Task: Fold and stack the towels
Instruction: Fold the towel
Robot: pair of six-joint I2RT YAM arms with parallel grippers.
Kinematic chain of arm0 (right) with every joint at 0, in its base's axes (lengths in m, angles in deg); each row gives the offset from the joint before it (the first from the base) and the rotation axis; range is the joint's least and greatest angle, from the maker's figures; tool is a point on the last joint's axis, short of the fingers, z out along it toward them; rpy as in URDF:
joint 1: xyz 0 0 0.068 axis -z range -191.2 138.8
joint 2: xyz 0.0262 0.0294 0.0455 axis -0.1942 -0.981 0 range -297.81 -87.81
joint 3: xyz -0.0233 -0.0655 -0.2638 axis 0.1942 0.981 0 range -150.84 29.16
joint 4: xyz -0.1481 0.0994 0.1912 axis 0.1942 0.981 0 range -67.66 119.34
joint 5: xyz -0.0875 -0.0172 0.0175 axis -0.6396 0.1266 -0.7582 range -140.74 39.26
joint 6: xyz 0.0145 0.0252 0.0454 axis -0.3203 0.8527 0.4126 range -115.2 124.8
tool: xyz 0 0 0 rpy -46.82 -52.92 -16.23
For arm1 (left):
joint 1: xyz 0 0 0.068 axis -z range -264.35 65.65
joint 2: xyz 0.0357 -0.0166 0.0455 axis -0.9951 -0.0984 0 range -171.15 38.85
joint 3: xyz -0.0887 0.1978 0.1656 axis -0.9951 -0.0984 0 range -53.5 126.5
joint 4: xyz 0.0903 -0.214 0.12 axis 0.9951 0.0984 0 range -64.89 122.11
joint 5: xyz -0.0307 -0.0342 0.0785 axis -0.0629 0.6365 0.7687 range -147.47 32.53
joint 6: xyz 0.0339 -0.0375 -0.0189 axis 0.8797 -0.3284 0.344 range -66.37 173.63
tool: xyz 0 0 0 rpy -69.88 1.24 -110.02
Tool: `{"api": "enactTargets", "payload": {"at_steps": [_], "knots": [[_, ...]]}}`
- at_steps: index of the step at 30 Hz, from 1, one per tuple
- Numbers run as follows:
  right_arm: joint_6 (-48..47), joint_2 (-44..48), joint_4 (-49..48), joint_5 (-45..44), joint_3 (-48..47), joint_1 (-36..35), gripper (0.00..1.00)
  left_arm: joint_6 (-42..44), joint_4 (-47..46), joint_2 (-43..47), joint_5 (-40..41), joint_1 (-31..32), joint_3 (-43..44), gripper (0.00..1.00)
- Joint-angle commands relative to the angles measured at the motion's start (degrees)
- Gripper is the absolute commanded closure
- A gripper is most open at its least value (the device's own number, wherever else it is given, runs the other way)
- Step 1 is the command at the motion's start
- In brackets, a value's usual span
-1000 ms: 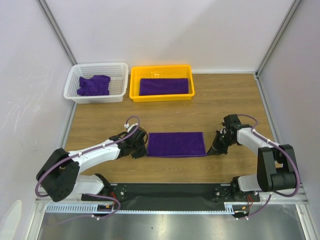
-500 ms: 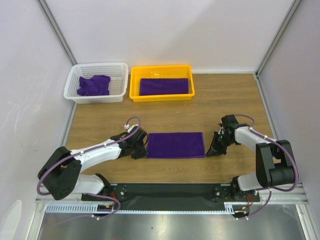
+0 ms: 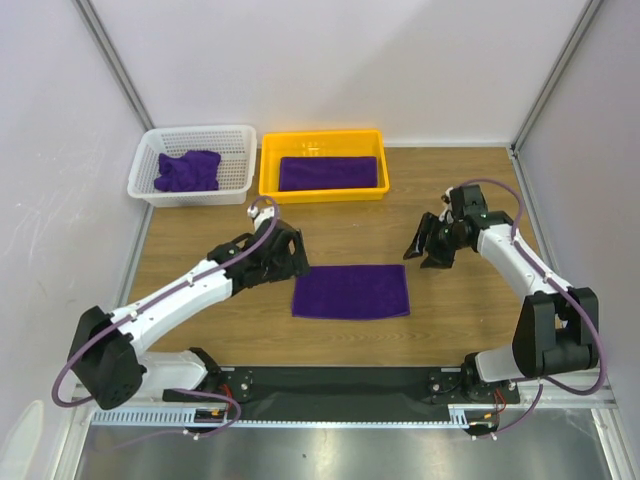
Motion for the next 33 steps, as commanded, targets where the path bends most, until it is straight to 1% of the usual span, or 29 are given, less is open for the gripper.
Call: {"api": "enactTargets", "payload": {"at_steps": [1,3,6,8,9,11,12,15,21,24,25,28,33], "knots": [[1.2,0.4,-2.7,0.7,-2.2,-0.2,0.41,3.5,-1.5,-0.8,2.2,-1.0,2.8,0.14],[1.9,-1.0,-5.6,0.5,-1.9,-0.5,0.41,3.9,-5.1,-2.6,-0.2,-2.7,2.9,0.14],[2.4,-3.1,-6.2,-0.3,-2.0,-1.1,0.43,3.3,-6.9,-7.4,-3.1,-4.9,4.0,0.13],[1.9,-4.1,-6.4,-0.6,-2.3,-1.7,0.46,3.9,-8.9,-10.0,-4.8,-5.1,3.6,0.14],[1.6,-4.2,-6.6,-0.7,-2.4,-2.3,0.49,4.4,-11.4,-10.7,-5.5,-5.1,2.8,0.15],[0.7,-4.4,-6.6,-0.7,-2.8,-3.0,0.51,4.8,-14.2,-11.8,-7.1,-5.1,0.2,0.15],[0.4,-4.5,-6.7,-1.5,-2.8,-3.8,0.52,4.8,-16.5,-11.9,-7.6,-5.1,-0.7,0.16],[-0.6,-5.5,-6.3,-2.3,-2.3,-4.3,0.54,4.3,-19.9,-12.4,-8.9,-5.1,-3.9,0.17],[-1.7,-8.6,-7.5,-2.5,-2.7,-6.0,0.57,3.6,-23.4,-13.6,-9.0,-5.1,-7.4,0.2],[-1.9,-11.0,-7.7,-3.4,-3.3,-6.5,0.57,3.6,-23.9,-14.5,-8.7,-5.2,-7.2,0.24],[-2.0,-11.4,-7.6,-3.7,-3.8,-6.5,0.57,3.7,-23.7,-15.2,-8.6,-5.2,-6.9,0.27],[-1.9,-12.4,-7.5,-3.9,-4.9,-6.5,0.57,4.0,-23.0,-16.1,-8.3,-5.1,-5.8,0.31],[-1.0,-12.0,-9.0,-2.8,-6.0,-7.3,0.58,4.4,-23.4,-15.9,-9.1,-5.1,-6.8,0.32]]}}
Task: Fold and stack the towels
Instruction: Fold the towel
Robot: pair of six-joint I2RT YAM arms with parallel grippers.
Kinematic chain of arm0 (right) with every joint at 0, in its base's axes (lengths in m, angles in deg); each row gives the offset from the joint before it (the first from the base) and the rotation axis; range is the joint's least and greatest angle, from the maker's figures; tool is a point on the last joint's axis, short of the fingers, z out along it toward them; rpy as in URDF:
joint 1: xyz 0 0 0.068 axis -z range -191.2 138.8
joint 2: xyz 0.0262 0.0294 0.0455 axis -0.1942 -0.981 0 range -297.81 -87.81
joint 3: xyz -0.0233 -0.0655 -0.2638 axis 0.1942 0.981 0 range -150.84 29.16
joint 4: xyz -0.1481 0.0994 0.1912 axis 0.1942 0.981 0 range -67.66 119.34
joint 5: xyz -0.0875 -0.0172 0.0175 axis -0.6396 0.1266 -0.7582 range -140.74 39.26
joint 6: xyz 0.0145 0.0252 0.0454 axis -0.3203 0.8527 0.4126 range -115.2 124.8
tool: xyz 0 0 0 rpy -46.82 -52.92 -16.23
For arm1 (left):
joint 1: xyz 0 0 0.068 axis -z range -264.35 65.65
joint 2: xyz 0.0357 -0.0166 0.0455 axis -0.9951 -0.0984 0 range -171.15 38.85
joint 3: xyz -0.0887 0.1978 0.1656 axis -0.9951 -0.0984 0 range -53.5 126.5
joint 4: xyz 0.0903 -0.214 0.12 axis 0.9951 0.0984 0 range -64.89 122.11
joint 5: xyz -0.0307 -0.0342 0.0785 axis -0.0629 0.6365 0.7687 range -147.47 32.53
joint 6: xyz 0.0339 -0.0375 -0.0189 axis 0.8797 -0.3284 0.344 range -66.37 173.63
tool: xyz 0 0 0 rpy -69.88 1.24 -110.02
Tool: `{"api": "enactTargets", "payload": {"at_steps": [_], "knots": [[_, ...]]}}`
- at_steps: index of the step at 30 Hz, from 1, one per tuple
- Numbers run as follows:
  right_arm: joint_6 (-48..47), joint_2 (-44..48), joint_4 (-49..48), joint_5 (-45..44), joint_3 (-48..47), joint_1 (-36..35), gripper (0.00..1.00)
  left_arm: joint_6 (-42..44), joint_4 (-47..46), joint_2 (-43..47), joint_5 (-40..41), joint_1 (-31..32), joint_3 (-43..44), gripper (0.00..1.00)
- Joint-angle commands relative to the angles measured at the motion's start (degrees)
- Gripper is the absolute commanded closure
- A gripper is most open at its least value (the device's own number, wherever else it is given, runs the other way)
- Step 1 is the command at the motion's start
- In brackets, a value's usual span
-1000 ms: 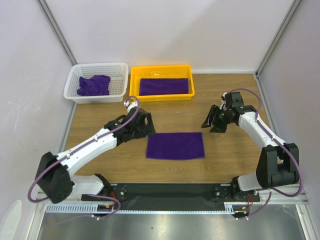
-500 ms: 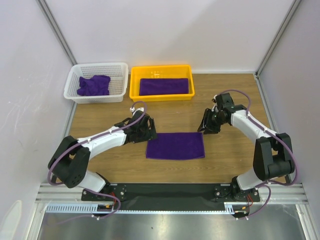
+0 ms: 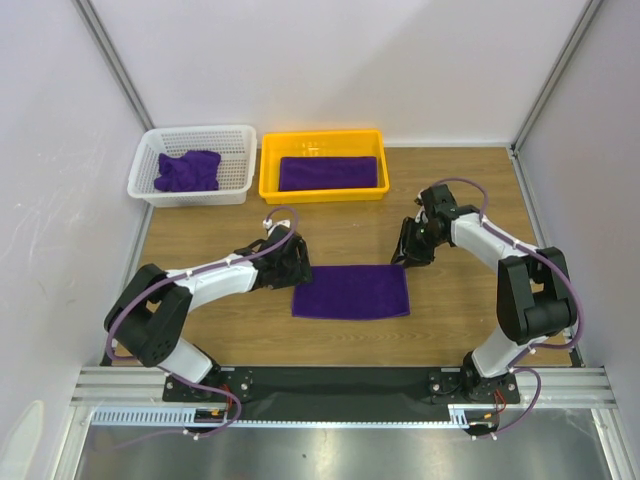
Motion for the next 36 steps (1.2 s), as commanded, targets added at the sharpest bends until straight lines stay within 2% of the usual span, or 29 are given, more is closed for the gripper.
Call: {"api": "enactTargets", "payload": {"at_steps": [1,16,20,28,33,36], "knots": [[0.0,0.5,-2.9,0.0,-2.6,-0.9,0.58,1.1,-2.7,0.2,-1.0,-0.1,0.1,0.32],[2.0,-0.7,-4.2,-1.1,-0.7,-2.2,0.57,1.4,-3.7,0.9,-2.0,0.0,-2.8,0.31],[2.8,-0.7,-4.4,-1.0,-0.4,-3.2,0.57,1.4,-6.9,0.5,-3.6,0.0,-5.1,0.32],[4.6,0.4,-5.7,-0.6,1.6,-8.3,0.57,0.6,-9.7,-1.1,-4.3,0.3,-7.9,0.38],[5.5,1.1,-6.2,-0.8,2.3,-9.7,0.57,0.5,-8.1,-0.7,-3.7,0.4,-8.4,0.43],[5.7,1.4,-5.8,-1.1,2.2,-10.5,0.57,0.1,-6.6,1.3,-3.2,0.5,-9.2,0.43]]}}
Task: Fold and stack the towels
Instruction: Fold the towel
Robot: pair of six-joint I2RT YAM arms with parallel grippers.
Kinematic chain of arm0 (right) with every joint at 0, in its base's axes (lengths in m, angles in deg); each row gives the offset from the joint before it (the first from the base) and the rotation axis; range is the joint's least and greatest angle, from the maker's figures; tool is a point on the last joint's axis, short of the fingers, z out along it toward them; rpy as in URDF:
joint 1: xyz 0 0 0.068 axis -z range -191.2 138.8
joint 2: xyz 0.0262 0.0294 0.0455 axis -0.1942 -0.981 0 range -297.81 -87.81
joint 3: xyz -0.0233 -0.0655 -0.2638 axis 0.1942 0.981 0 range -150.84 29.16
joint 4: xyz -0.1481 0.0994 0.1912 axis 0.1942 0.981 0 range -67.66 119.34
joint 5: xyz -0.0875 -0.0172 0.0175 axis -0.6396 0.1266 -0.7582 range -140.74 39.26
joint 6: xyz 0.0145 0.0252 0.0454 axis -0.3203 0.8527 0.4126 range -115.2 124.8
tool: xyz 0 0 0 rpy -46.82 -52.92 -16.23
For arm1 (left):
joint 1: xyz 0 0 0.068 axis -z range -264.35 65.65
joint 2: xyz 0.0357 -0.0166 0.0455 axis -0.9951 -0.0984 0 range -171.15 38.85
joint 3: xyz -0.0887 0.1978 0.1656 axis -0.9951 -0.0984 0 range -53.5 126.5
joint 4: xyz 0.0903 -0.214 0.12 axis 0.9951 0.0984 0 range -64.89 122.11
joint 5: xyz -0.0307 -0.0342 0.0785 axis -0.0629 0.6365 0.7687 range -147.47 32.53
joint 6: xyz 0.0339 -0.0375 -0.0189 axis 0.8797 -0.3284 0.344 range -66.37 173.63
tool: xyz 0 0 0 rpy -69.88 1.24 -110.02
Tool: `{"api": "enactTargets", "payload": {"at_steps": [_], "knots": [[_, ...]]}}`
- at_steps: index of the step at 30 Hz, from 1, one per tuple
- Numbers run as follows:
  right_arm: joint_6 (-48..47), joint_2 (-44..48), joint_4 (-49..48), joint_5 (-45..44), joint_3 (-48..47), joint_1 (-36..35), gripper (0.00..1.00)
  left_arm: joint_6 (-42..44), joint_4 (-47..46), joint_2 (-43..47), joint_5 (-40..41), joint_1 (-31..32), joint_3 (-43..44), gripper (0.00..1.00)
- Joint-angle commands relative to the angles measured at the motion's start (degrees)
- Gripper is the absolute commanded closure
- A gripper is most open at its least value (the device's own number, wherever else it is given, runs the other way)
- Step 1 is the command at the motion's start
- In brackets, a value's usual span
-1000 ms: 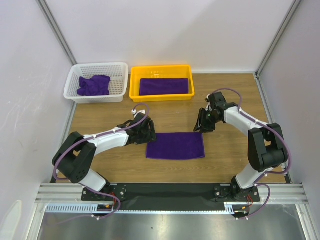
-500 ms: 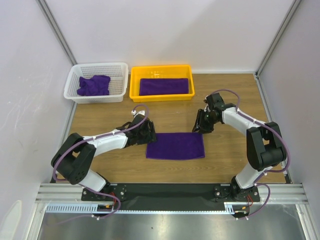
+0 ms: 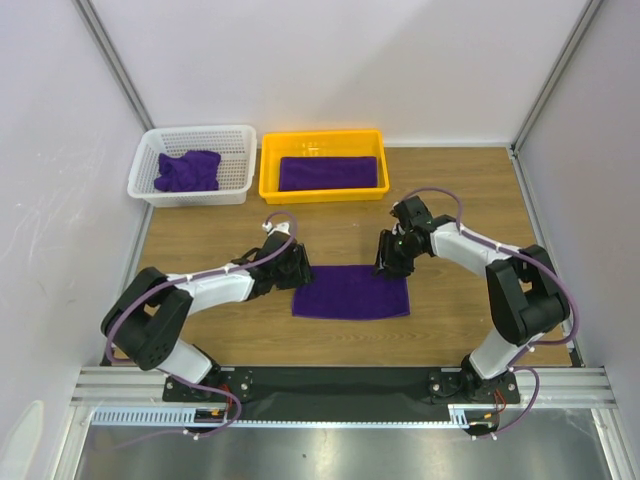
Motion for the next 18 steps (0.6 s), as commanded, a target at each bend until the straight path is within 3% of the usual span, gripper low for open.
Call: {"api": "enactTargets", "payload": {"at_steps": [1,8,18], "knots": [[1.0,2.6,-1.3,-0.8,0.1,-0.8,0.57,-0.4,6.6,1.1,-0.1,0.6,-3.1,0.42],[2.5,3.7,-2.3,-1.7,1.9,-2.1,0.57,-1.3,10.4,7.9,2.2,1.1,-7.5,0.34],[3.7,5.2,-1.4,-3.8,2.0,-3.8,0.57,-0.7,9.0,4.5,4.1,5.6,-6.5,0.39]]}}
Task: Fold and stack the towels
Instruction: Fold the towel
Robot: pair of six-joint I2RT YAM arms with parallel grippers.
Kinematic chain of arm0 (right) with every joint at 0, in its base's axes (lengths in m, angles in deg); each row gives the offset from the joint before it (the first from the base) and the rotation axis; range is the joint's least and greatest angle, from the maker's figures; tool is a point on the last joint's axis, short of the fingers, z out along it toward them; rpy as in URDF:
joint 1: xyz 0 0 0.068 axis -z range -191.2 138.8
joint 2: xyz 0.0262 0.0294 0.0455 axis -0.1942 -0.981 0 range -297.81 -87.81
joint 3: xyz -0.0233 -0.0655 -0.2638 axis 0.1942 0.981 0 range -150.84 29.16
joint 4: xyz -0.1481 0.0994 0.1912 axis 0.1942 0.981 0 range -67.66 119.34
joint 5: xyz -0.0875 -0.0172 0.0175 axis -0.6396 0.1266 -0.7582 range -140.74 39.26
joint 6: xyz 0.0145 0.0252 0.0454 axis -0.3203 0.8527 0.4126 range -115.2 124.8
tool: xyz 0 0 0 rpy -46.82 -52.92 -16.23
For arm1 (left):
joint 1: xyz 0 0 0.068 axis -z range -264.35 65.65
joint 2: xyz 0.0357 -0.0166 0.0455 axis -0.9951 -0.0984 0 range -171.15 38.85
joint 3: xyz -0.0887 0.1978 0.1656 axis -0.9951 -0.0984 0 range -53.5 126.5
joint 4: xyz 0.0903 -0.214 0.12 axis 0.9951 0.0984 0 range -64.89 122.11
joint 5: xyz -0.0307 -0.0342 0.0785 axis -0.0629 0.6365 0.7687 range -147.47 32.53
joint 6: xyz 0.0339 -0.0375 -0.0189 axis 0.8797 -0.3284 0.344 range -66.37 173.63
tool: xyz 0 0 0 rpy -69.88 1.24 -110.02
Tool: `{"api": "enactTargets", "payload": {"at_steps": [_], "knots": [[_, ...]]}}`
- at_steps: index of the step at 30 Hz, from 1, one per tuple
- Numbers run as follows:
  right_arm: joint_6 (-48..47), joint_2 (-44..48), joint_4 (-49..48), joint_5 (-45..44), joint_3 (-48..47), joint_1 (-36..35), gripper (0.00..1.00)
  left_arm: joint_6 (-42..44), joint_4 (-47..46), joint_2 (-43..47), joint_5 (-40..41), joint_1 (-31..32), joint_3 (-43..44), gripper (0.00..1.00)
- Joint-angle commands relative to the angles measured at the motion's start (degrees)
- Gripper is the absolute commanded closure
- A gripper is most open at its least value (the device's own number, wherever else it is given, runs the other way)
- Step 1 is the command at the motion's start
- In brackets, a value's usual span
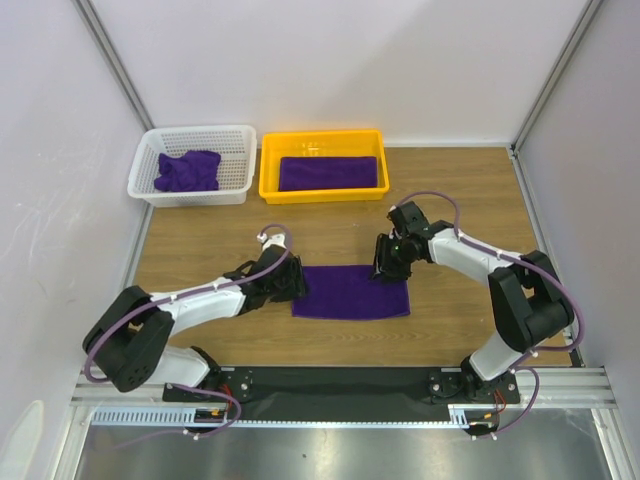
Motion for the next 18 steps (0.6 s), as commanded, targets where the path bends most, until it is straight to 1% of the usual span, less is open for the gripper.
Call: {"api": "enactTargets", "payload": {"at_steps": [1,2,3,5,6,8,9,11,12,14,15,18], "knots": [[0.7,3.1,0.2,-2.2,0.0,-1.0,0.57,-0.3,5.2,-4.5,1.5,3.1,-0.3,0.41],[0.9,3.4,0.4,-2.7,0.0,-1.1,0.57,-1.1,5.6,-5.0,1.9,3.8,-0.1,0.44],[0.9,3.7,0.6,-3.0,0.3,-1.2,0.57,-1.9,6.5,-6.1,2.8,4.1,0.3,0.51],[0.9,4.4,1.3,-3.8,0.5,-1.1,0.57,-3.3,9.8,-7.2,5.3,4.7,1.4,0.57],[0.9,4.6,1.5,-4.2,0.7,-1.1,0.57,-3.7,10.6,-8.0,6.2,4.9,1.8,0.64],[0.9,5.2,1.7,-4.8,1.4,-1.3,0.57,-4.4,12.0,-8.3,8.2,5.5,2.2,0.72],[0.9,5.5,1.7,-5.0,1.8,-1.4,0.57,-4.7,12.4,-8.4,8.7,5.8,2.4,0.79],[0.7,5.7,1.5,-5.6,2.9,-1.7,0.57,-5.3,13.8,-7.7,9.5,5.9,2.9,0.87],[0.8,5.8,1.2,-5.6,3.4,-1.8,0.57,-5.8,14.6,-7.3,10.7,6.0,3.0,0.94],[0.9,5.5,-0.5,-5.3,4.6,-2.5,0.58,-7.0,17.7,-4.8,12.5,6.2,3.8,1.0],[1.0,5.3,-1.1,-5.0,4.7,-2.8,0.58,-7.4,18.8,-3.8,14.4,6.1,4.0,1.0],[1.2,3.6,-3.5,-4.4,4.3,-4.8,0.59,-7.4,22.2,0.6,16.8,6.1,4.8,1.0]]}}
